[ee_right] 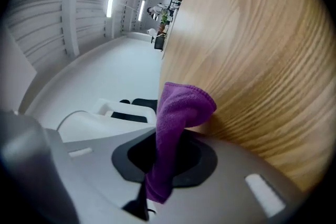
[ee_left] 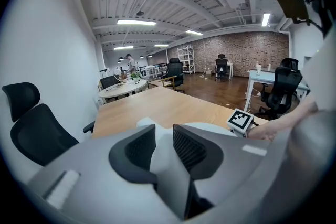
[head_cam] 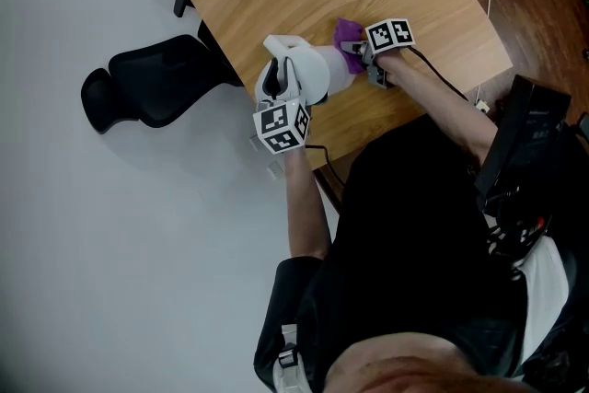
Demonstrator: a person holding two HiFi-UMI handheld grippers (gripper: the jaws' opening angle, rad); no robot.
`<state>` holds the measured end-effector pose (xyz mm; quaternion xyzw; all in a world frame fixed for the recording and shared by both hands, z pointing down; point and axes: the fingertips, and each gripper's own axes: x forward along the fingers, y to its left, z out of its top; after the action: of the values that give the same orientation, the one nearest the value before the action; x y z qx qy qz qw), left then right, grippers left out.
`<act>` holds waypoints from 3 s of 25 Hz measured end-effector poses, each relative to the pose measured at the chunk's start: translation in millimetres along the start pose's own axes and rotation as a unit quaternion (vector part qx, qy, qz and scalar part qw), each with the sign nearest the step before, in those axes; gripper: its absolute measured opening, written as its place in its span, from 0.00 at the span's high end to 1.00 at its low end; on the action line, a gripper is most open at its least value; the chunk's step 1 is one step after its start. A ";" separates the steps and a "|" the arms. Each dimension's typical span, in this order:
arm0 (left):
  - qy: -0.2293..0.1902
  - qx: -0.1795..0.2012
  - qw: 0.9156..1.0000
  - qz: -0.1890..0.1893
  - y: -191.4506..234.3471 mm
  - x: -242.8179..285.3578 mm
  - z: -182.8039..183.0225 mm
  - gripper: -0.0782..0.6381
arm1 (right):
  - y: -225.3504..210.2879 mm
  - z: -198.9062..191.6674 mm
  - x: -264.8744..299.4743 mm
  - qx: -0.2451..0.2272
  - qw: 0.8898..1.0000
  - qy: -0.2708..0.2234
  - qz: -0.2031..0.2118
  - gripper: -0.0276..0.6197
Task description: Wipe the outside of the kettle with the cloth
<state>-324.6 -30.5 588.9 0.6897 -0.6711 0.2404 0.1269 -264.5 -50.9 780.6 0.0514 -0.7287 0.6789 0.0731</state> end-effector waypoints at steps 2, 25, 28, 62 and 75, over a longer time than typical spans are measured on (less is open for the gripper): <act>-0.003 0.003 1.000 -0.002 -0.6 -0.5 0.4 0.83 | -16.4 -4.3 2.3 -0.009 0.999 0.012 -0.037 0.87; -0.008 0.060 0.990 -0.130 6.0 11.2 7.7 0.81 | -0.6 -34.5 -17.6 0.000 1.000 -0.007 0.001 0.87; 0.003 0.040 0.997 -0.072 4.2 2.5 10.5 0.80 | 71.7 -8.1 -49.0 0.011 0.991 -0.065 0.116 0.87; -0.006 0.059 0.998 -0.002 -0.8 -8.1 -7.1 0.81 | -38.8 -25.3 15.0 -0.035 0.993 0.066 -0.094 0.87; -0.004 0.085 0.987 -0.136 -1.2 -4.3 -3.3 0.79 | -10.2 -35.3 -9.7 0.021 1.000 -0.012 -0.006 0.87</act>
<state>-323.8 -25.0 589.8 0.7838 -0.5488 0.2741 0.0970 -251.9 -16.7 791.2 0.0654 -0.7145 0.6934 0.0671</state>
